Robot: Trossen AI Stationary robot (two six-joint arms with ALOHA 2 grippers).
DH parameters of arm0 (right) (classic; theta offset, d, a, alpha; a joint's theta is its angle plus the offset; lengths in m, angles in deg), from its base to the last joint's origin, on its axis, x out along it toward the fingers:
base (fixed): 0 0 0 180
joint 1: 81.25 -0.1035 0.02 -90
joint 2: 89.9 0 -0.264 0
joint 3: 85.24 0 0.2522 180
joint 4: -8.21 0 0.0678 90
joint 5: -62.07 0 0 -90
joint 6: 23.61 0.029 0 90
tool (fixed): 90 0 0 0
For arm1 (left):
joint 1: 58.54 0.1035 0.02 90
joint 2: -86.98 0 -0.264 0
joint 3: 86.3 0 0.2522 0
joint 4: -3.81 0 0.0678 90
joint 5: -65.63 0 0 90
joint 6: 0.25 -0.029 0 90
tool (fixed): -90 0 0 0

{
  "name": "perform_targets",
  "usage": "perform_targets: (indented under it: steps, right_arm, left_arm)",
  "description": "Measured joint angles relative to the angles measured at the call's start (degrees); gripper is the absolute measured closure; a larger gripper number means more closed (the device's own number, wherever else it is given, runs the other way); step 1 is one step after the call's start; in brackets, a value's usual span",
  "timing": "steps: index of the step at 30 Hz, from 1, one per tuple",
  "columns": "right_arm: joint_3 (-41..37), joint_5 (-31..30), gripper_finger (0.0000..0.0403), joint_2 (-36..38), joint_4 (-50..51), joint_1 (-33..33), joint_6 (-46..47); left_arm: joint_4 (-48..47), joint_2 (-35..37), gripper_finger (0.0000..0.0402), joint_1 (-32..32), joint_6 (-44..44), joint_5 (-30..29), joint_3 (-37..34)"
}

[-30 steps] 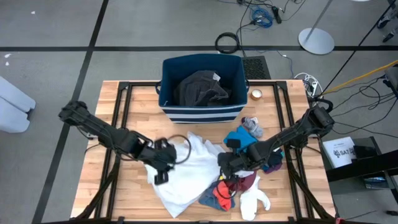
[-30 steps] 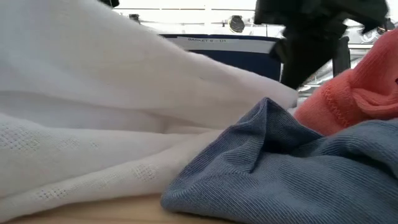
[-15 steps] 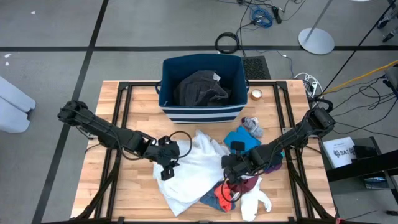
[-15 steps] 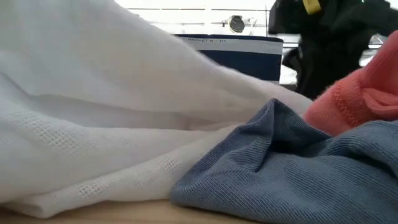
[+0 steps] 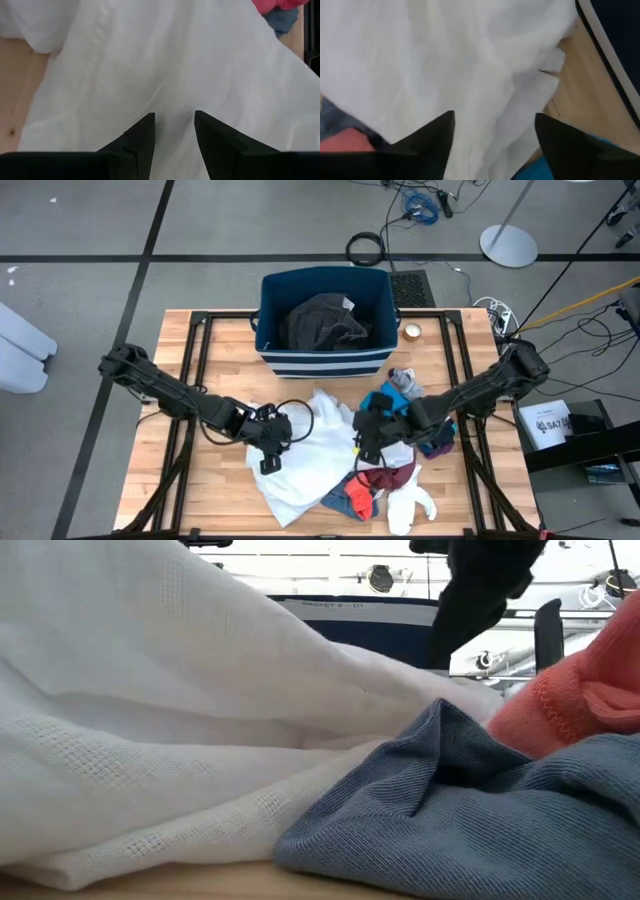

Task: Sort clothes
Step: Put the white polo shirt into the blue laundry organizer

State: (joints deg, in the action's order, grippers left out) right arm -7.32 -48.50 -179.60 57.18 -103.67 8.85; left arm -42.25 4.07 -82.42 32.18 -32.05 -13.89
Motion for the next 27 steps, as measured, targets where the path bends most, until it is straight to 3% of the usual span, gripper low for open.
perform_targets:
  steps: [7, 15, 19, 24, 27]
  right_arm:
    - [0.0, 1.4, 0.0087, -2.9, -1.6, 3.3, -0.7]
    - [0.0, 5.3, 0.0095, -6.9, -4.7, 5.9, -3.2]
    - [0.0, 7.3, 0.0179, -7.5, -6.7, 6.3, -3.3]
    - [0.3, 7.5, 0.0371, -7.1, -7.4, 6.3, -5.8]
    - [2.8, 7.5, 0.0390, -6.5, -5.8, 6.3, -6.8]
  left_arm:
    - [0.3, 0.0, 0.0254, -0.5, -0.3, 0.0, 0.0]
    - [0.4, 0.0, 0.0254, -0.5, -0.3, -0.1, 0.0]
    - [0.4, 0.0, 0.0254, -0.8, -0.2, -0.5, 0.0]
    - [0.4, 0.0, 0.0254, -2.3, -0.2, -3.0, 0.0]
    - [0.3, 0.0, 0.0254, -3.4, -0.2, -4.9, 0.0]
